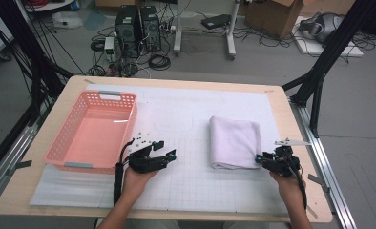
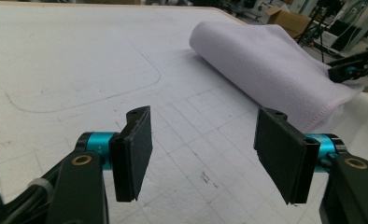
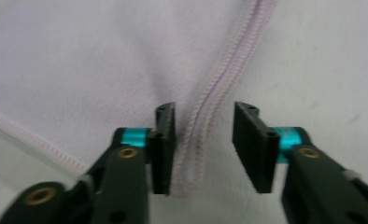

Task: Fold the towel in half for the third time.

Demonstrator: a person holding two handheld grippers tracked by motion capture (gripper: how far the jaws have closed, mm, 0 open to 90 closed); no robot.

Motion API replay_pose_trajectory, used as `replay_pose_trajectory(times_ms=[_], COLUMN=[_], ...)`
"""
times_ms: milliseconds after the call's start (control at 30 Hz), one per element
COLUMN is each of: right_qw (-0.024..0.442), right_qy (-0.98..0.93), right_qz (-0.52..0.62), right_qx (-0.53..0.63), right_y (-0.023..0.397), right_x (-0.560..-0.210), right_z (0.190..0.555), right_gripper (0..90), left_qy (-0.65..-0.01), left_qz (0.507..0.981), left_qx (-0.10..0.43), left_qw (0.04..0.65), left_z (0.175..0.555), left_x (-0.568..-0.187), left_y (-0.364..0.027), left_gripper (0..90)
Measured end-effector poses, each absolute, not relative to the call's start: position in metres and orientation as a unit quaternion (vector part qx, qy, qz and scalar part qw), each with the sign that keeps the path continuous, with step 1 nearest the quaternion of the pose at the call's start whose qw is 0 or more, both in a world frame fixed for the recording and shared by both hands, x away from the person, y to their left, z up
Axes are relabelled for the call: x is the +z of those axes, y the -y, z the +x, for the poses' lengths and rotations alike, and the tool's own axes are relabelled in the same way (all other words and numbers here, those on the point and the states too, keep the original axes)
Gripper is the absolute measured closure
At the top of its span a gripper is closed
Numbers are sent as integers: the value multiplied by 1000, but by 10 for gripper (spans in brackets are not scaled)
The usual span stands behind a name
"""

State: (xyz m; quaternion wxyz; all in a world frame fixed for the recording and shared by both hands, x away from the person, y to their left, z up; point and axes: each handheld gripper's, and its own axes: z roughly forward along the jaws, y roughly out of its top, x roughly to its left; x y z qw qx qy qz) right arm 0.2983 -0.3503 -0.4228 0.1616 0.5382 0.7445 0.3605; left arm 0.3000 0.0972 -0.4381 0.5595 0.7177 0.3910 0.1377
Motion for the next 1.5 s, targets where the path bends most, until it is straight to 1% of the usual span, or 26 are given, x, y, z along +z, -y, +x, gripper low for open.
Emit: replay_pose_trajectory(times_ms=[33, 67, 167, 267, 333, 433, 467, 500, 533, 667, 700, 867, 933, 1033, 1067, 1100, 1133, 1167, 1233, 1267, 1300, 1333, 1400, 1433, 1467, 1500], right_qw=[177, 177, 214, 225, 221, 207, 207, 190, 190, 164, 166, 159, 169, 145, 145, 139, 139, 147, 170, 170, 208, 214, 221, 228, 252, 252], right_qy=[-736, -736, -726, -740, -746, -762, -762, -765, -765, -773, -780, -794, -804, -822, -822, -822, -822, -798, -782, -782, -792, -798, -798, -792, -762, -762], right_qz=[535, 535, 516, 488, 478, 454, 454, 449, 449, 455, 457, 469, 449, 403, 403, 401, 401, 427, 452, 452, 461, 464, 471, 476, 507, 507], right_qx=[375, 375, 402, 405, 407, 412, 412, 420, 420, 410, 393, 353, 352, 374, 374, 379, 379, 399, 395, 395, 343, 320, 305, 306, 315, 315], right_y=[351, 351, 348, 339, 330, 309, 309, 299, 299, 280, 272, 254, 238, 228, 228, 232, 232, 246, 260, 260, 271, 276, 280, 286, 295, 295], right_x=[-419, -419, -411, -410, -409, -406, -406, -405, -405, -404, -407, -421, -427, -428, -428, -423, -423, -416, -411, -411, -413, -417, -422, -426, -430, -430], right_z=[299, 299, 305, 316, 327, 358, 358, 372, 372, 398, 410, 430, 436, 436, 436, 434, 434, 433, 431, 431, 429, 430, 430, 429, 427, 427], right_gripper=[508, 508, 532, 520, 509, 538, 538, 545, 545, 626, 656, 660, 660, 620, 620, 565, 565, 563, 680, 680, 766, 784, 783, 771, 725, 725], left_qy=[-391, -391, -393, -394, -394, -393, -393, -393, -393, -394, -393, -394, -393, -393, -393, -393, -394, -393, -393, -392, -393, -393, -393, -393, -393, -392], left_qz=[717, 717, 716, 716, 716, 716, 717, 717, 717, 718, 719, 720, 721, 722, 722, 721, 720, 722, 721, 722, 722, 721, 721, 720, 720, 722], left_qx=[138, 138, 137, 137, 137, 137, 137, 137, 138, 139, 138, 136, 135, 134, 136, 135, 135, 135, 136, 136, 135, 135, 134, 134, 134, 135], left_qw=[560, 560, 560, 560, 560, 559, 560, 559, 559, 556, 556, 555, 555, 554, 553, 554, 555, 554, 553, 554, 554, 554, 555, 556, 556, 555], left_z=[300, 300, 300, 300, 300, 300, 300, 300, 300, 300, 300, 300, 300, 300, 300, 300, 300, 300, 299, 299, 299, 299, 299, 299, 298, 298], left_x=[-438, -438, -438, -438, -438, -438, -438, -438, -438, -439, -439, -439, -440, -440, -440, -440, -440, -440, -440, -440, -440, -440, -440, -440, -440, -440], left_y=[-97, -97, -98, -99, -100, -100, -100, -100, -100, -100, -100, -99, -99, -99, -99, -99, -99, -99, -99, -99, -98, -98, -98, -98, -98, -98], left_gripper=[374, 374, 374, 374, 374, 374, 374, 374, 374, 374, 373, 373, 374, 373, 373, 374, 374, 374, 374, 374, 374, 374, 374, 374, 374, 374])
